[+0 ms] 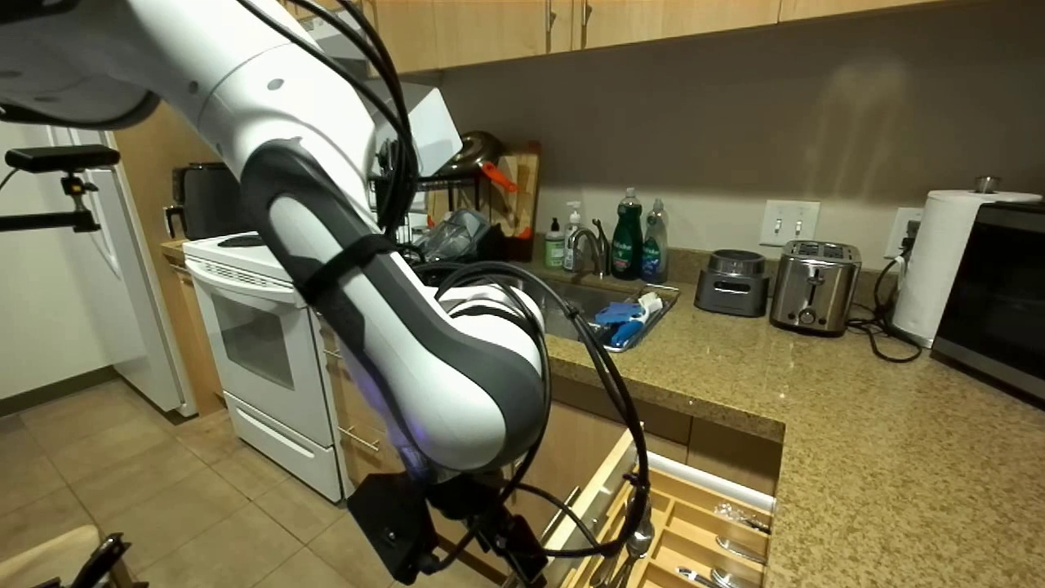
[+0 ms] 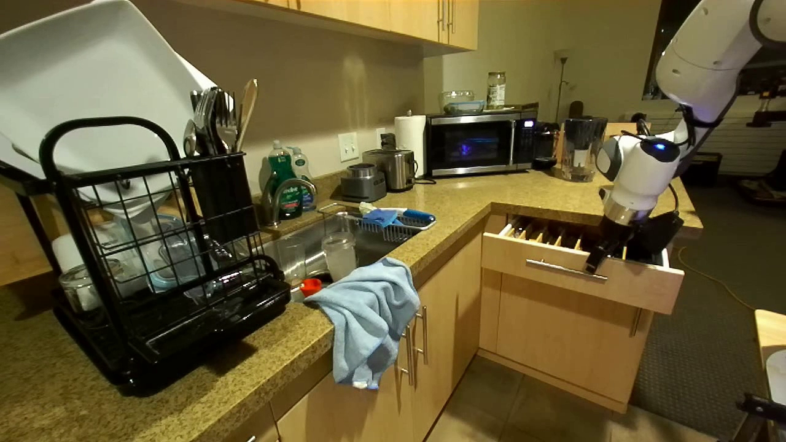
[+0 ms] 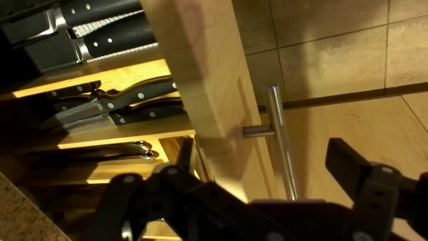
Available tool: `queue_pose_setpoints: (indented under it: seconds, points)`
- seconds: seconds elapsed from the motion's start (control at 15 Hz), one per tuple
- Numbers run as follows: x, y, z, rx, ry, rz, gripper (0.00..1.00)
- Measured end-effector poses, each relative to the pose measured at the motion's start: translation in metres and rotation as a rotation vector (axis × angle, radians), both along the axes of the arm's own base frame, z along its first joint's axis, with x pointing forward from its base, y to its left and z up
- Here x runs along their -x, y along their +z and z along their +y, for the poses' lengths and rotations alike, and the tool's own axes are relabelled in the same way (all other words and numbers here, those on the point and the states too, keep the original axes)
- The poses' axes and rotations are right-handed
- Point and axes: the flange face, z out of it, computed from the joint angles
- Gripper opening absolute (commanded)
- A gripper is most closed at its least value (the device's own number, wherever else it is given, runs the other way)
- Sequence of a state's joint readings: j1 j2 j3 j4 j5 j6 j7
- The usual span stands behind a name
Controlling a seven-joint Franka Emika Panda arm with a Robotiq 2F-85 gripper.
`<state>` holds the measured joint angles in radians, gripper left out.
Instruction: Open the drawer on the right.
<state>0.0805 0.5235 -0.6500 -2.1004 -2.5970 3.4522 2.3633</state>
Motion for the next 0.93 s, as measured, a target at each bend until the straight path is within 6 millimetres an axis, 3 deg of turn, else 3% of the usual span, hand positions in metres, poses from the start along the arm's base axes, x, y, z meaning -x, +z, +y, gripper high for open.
queue_pose_setpoints:
  seconds: [0.33,0.67,0.93]
  points:
    - [-0.001,-0.001,-0.02,-0.027,-0.042,-0.028,1.0]
    - [-0.008,-0.014,-0.008,-0.131,-0.036,-0.05,1.0]
    - [-0.013,-0.022,0.013,-0.218,-0.019,-0.07,1.0]
